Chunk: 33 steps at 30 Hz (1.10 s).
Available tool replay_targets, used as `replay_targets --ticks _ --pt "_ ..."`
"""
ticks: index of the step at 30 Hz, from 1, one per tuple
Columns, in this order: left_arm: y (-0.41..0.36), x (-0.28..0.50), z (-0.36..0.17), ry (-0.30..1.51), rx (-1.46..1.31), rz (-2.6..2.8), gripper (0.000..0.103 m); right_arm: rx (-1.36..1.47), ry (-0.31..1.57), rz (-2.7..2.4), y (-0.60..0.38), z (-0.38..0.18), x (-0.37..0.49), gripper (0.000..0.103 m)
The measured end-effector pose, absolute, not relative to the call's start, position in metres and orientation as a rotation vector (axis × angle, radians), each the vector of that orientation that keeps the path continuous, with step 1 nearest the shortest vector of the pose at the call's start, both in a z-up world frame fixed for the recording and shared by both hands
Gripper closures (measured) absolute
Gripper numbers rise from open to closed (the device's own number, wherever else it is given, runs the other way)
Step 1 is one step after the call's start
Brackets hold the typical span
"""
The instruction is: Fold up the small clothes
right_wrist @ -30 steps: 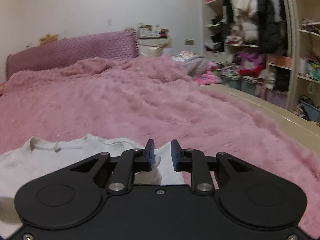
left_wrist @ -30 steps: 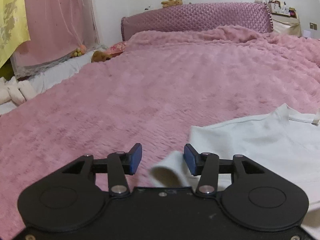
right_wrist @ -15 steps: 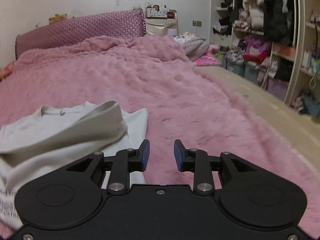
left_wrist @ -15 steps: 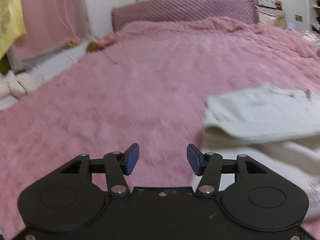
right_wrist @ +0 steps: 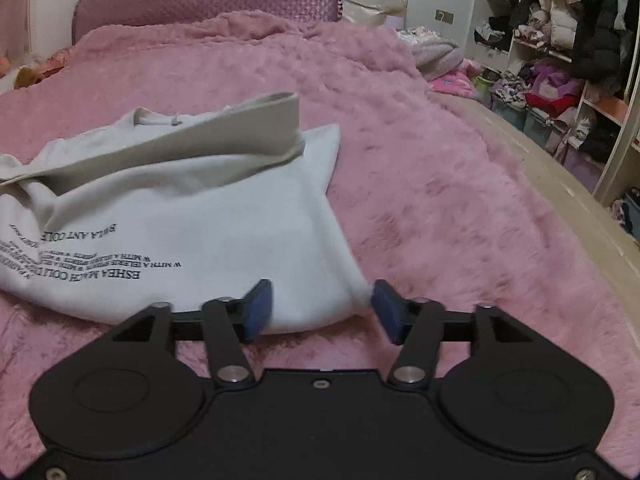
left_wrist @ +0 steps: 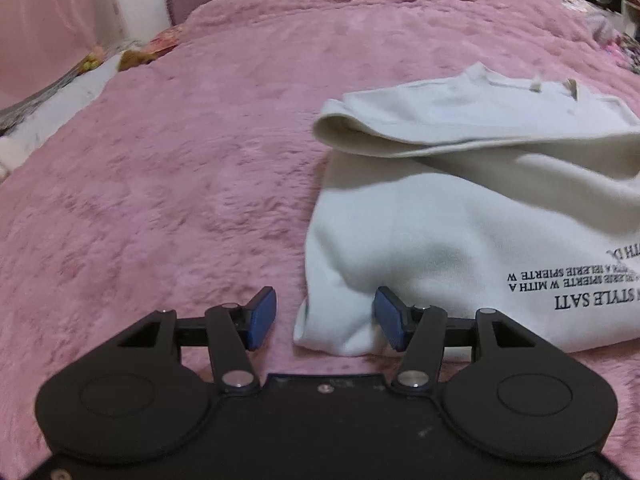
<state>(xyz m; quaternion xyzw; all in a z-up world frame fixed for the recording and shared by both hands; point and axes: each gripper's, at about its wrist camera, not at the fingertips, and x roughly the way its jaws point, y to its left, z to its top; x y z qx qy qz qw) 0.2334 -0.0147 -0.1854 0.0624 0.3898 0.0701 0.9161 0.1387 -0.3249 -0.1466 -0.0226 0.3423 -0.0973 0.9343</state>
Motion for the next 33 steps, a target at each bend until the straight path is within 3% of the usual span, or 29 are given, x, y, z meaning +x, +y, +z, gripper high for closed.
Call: replay_targets --ticks 1,2,5,6,7,18,28,29,33 --pt "-0.016 0.237 -0.188 0.810 0.121 0.126 0.057 -0.024 0.700 -0.189 -0.327 -0.150 0.142 0.043" --pt "-0.013 0.240 -0.190 0.829 0.092 0.100 0.084 0.003 0.704 -0.179 -0.330 -0.154 0.148 0.041" --pt "-0.008 0.244 -0.188 0.844 0.033 0.106 0.097 0.041 0.735 -0.184 -0.335 -0.165 0.166 0.042" --pt "-0.007 0.241 -0.184 0.836 0.021 0.109 0.097 0.059 0.734 -0.184 -0.338 -0.166 0.170 0.072" --pt "-0.005 0.237 -0.179 0.825 0.013 0.113 0.098 0.074 0.733 -0.174 -0.339 -0.166 0.172 0.092" --pt "-0.012 0.165 -0.114 0.709 0.047 0.073 0.098 0.072 0.644 -0.168 -0.337 -0.124 0.118 0.102" --pt "0.007 0.105 -0.140 0.887 0.056 0.084 0.096 0.095 0.648 -0.151 -0.340 -0.102 0.052 0.102" --pt "0.006 0.103 -0.149 0.913 0.103 0.091 0.088 0.102 0.662 -0.155 -0.340 -0.103 0.043 0.102" --pt "0.021 0.101 -0.160 0.917 0.115 0.104 0.072 0.075 0.750 -0.151 -0.339 -0.129 0.020 0.101"
